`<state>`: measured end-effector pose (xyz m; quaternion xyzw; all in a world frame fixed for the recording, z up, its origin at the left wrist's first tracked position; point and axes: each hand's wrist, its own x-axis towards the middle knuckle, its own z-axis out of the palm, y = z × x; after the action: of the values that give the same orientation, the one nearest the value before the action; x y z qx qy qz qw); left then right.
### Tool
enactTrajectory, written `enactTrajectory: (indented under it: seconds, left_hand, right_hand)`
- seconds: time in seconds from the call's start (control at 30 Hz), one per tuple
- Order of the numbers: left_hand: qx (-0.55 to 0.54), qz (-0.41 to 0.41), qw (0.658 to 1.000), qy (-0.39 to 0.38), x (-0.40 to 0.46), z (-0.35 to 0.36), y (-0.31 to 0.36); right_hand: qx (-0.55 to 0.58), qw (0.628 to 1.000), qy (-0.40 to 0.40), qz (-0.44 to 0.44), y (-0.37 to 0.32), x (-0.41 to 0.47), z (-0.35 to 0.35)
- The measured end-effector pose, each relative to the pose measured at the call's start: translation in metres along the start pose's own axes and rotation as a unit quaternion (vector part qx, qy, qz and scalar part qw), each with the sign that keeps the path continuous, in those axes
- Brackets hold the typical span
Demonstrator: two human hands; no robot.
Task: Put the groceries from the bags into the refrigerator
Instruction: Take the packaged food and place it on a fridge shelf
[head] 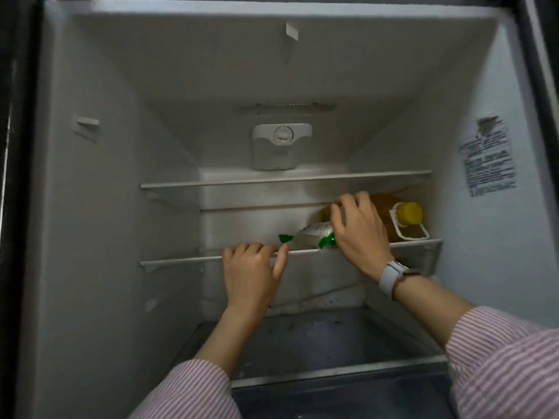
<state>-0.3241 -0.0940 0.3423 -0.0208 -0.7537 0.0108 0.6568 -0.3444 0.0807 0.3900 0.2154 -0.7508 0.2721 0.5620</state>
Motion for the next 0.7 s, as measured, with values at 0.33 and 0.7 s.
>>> enactTrajectory:
  seconds: [0.33, 0.7]
  left_hand:
    - [0.002, 0.006, 0.999, 0.05, -0.004, 0.009, -0.002]
    - [0.022, 0.006, 1.0, 0.019, -0.005, 0.005, -0.001]
  right_hand:
    - [-0.024, 0.985, 0.005, -0.172, 0.029, -0.071, 0.024]
    - [-0.124, 0.942, -0.266, -0.163, 0.0, -0.017, 0.005]
